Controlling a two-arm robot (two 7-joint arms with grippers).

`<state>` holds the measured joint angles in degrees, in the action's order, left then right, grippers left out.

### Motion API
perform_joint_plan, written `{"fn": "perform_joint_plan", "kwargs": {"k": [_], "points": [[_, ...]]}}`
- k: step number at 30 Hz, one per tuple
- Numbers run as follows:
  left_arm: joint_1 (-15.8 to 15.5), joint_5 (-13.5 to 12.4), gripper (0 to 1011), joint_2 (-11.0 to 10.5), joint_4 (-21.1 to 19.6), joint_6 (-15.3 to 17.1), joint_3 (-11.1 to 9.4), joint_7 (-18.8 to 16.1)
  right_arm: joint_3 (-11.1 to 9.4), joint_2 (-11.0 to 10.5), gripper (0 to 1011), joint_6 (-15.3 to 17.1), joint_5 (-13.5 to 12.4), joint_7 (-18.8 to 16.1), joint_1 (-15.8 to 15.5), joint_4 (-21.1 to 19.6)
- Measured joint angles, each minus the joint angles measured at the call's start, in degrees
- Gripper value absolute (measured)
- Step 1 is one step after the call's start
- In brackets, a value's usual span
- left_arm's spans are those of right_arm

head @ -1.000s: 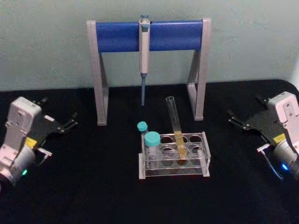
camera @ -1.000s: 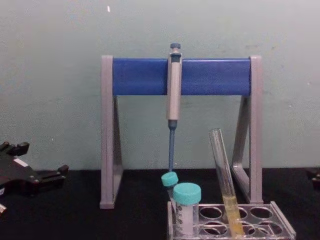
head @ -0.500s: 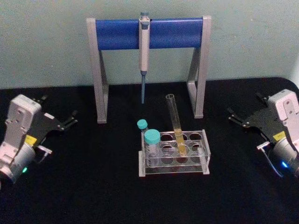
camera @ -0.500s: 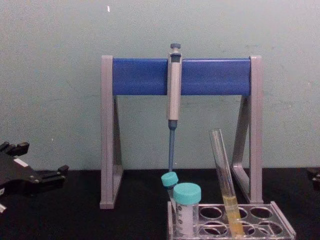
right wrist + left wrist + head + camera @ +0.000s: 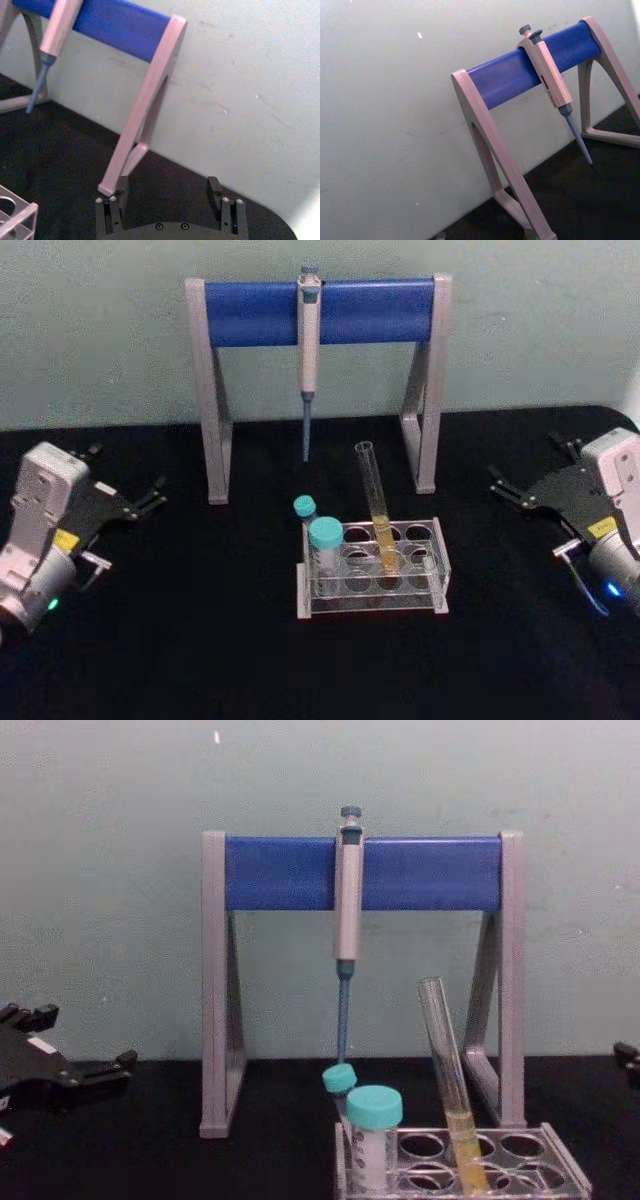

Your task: Pick up the test tube from the test tube rack, shake it, then place it back into the test tube rack.

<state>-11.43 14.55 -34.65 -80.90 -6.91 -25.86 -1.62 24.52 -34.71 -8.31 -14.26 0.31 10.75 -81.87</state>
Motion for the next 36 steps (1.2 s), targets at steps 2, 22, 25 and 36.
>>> {"fn": "perform_joint_plan", "kwargs": {"k": [2, 22, 25, 36], "points": [[0.00, 0.00, 1001, 0.00, 0.00, 0.00, 0.00, 0.00, -0.32, -0.13, 1000, -0.45, -0.11, -0.62, -0.23, -0.39], [0.00, 0.00, 1001, 0.00, 0.00, 0.00, 0.00, 0.00, -2.12, -1.99, 1000, -3.95, -6.83, -15.17, -4.10, -10.01], [0.00, 0.00, 1001, 0.00, 0.00, 0.00, 0.00, 0.00, -1.49, -1.60, 1000, -3.42, -6.94, -16.56, -3.99, -10.59], [0.00, 0.00, 1001, 0.00, 0.00, 0.00, 0.00, 0.00, 0.94, 2.10, 1000, 2.94, -7.91, -20.84, -1.55, -10.51]]}}
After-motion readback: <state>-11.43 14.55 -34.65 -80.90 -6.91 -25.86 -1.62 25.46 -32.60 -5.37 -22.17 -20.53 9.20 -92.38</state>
